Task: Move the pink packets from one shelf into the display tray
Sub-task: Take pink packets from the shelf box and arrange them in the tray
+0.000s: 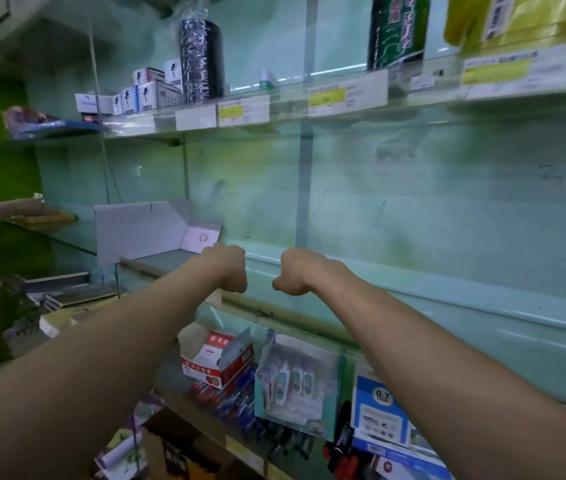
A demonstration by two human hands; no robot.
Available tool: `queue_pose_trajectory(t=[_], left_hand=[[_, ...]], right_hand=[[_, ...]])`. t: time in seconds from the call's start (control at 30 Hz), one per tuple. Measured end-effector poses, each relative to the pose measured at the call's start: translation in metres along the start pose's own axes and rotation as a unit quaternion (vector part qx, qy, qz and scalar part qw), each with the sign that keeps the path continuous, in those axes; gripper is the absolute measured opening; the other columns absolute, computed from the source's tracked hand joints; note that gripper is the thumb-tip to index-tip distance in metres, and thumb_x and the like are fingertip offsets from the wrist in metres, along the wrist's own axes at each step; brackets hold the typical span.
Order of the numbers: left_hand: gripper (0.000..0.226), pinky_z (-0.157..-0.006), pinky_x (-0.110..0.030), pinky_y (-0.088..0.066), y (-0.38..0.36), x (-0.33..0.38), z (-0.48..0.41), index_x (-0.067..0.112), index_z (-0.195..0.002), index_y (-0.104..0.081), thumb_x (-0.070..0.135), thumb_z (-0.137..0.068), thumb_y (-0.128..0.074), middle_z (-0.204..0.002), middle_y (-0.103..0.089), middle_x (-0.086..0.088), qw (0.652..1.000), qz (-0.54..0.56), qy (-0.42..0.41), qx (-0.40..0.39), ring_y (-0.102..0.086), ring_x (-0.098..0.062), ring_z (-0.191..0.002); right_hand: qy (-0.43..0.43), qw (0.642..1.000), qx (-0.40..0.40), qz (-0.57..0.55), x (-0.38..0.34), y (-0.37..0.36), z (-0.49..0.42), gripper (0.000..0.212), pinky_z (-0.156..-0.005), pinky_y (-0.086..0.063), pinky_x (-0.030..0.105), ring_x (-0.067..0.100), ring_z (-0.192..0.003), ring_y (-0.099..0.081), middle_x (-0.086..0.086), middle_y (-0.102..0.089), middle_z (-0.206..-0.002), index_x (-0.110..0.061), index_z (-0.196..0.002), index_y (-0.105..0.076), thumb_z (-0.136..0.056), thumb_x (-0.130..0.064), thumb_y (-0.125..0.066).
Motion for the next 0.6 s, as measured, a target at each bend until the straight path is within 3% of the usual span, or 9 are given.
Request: queue_pose_trajectory(t=[0.33, 0.43, 0.5, 0.6], left_hand=[[0.074, -0.103, -0.041, -0.041, -0.011, -0.044, -0.093, 0.018, -0.144, -0.031, 0.029, -0.079, -0.065, -0.141, -0.04, -0.012, 1.0, -0.014, 0.023, -0.005, -0.041, -0.03, -0.126], [0.071, -0.102, -0.036, -0.041, -0.014, -0.057, -0.12, 0.016, -0.144, -0.032, 0.03, -0.083, -0.064, -0.143, -0.039, -0.012, 1.0, -0.014, 0.025, -0.001, -0.039, -0.028, -0.129], [0.073, -0.106, -0.039, -0.039, -0.018, -0.067, -0.138, 0.018, -0.145, -0.031, 0.031, -0.081, -0.065, -0.145, -0.037, -0.01, 0.999, -0.013, 0.033, -0.001, -0.036, -0.028, -0.132], [0.079, -0.105, -0.043, -0.039, -0.029, -0.08, -0.158, 0.019, -0.146, -0.027, 0.032, -0.079, -0.067, -0.147, -0.034, -0.011, 0.999, 0.005, 0.047, -0.012, -0.037, -0.03, -0.131]], right_hand=[[0.036, 0.999, 0.035, 0.002, -0.03, 0.001, -0.108, 0.023, -0.048, -0.031, 0.025, 0.021, -0.062, -0.048, 0.003, -0.048, -0.072, -0.01, -0.07, -0.045, -0.092, -0.018, -0.05], [0.053, 0.998, 0.031, 0.01, -0.041, 0.002, -0.135, 0.01, -0.059, -0.038, 0.026, 0.026, -0.079, -0.053, 0.005, -0.058, -0.093, -0.01, -0.093, -0.056, -0.092, -0.019, -0.051], [0.063, 0.997, 0.036, 0.015, -0.049, 0.001, -0.151, 0.02, -0.067, -0.039, 0.027, 0.027, -0.085, -0.054, 0.007, -0.061, -0.108, -0.009, -0.109, -0.058, -0.093, -0.019, -0.05], [0.075, 0.997, 0.033, 0.015, -0.059, -0.009, -0.176, 0.027, -0.072, -0.041, 0.027, 0.028, -0.098, -0.058, 0.008, -0.06, -0.119, -0.008, -0.117, -0.056, -0.094, -0.02, -0.05]])
Point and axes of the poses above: each hand's wrist, its own z-axis away from the middle knuckle, its own y-axis out of the back of the hand, x = y × z, the point moved 5 cm from there along -z, towards the middle knuckle
